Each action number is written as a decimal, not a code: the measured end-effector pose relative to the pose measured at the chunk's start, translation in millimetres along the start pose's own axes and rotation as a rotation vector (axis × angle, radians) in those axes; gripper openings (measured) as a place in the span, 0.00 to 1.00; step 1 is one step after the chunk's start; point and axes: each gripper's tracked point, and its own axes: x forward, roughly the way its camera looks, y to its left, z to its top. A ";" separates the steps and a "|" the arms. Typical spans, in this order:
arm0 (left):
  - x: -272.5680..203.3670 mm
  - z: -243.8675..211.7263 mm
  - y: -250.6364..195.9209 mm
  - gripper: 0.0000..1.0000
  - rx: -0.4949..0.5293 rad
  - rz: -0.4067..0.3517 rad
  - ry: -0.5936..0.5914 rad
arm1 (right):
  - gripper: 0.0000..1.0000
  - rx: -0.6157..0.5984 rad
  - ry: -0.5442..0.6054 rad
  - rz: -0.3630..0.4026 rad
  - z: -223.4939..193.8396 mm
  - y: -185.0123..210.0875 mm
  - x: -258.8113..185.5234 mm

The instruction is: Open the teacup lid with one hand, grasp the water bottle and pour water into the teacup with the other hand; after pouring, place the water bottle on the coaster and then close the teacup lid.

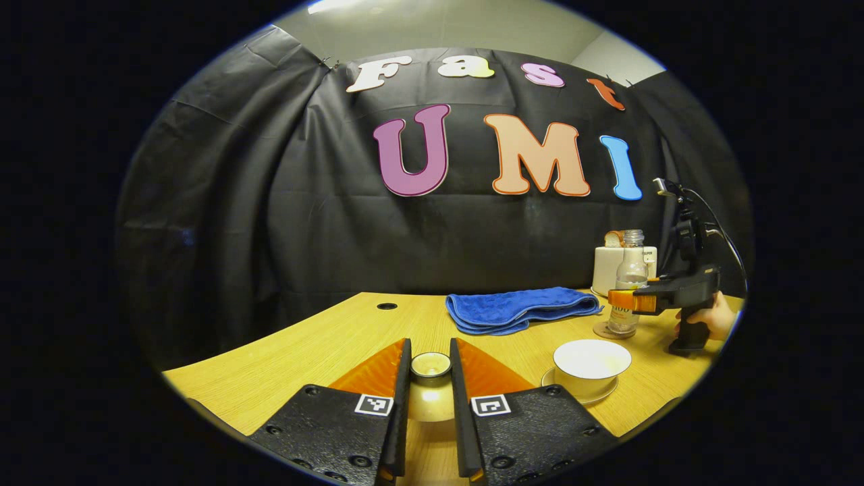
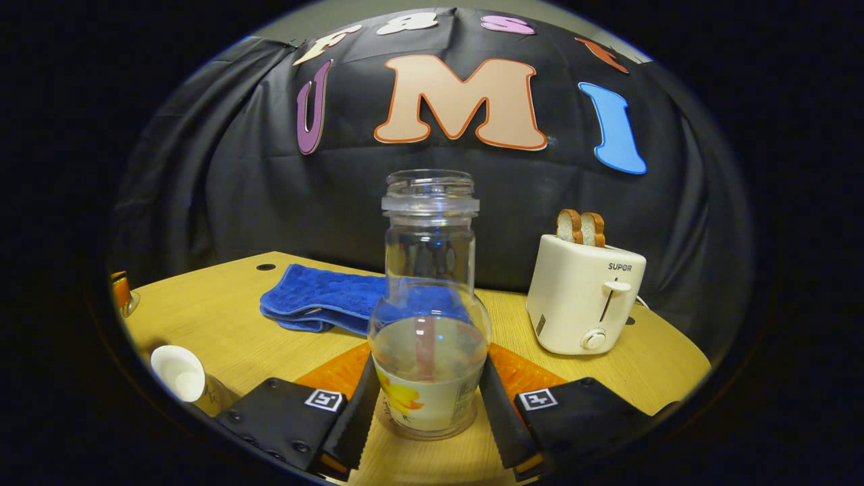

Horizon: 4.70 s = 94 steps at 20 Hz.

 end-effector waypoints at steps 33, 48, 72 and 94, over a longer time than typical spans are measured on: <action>0.0 -0.6 -0.8 0.28 -0.001 -0.004 0.002 | 0.95 0.099 0.031 0.016 -14.8 -13.2 -23.8; 23.0 1.0 -102.3 0.27 -0.002 -0.228 0.000 | 0.94 0.121 -0.143 0.018 -5.0 -37.9 -129.5; 19.3 -16.9 -171.3 0.28 0.045 -0.461 0.130 | 0.99 0.123 -0.193 0.011 -3.2 -52.4 -163.5; -9.7 4.6 -126.0 0.96 -0.001 -0.302 -0.009 | 0.99 0.131 -0.191 -0.103 -5.7 -75.7 -164.8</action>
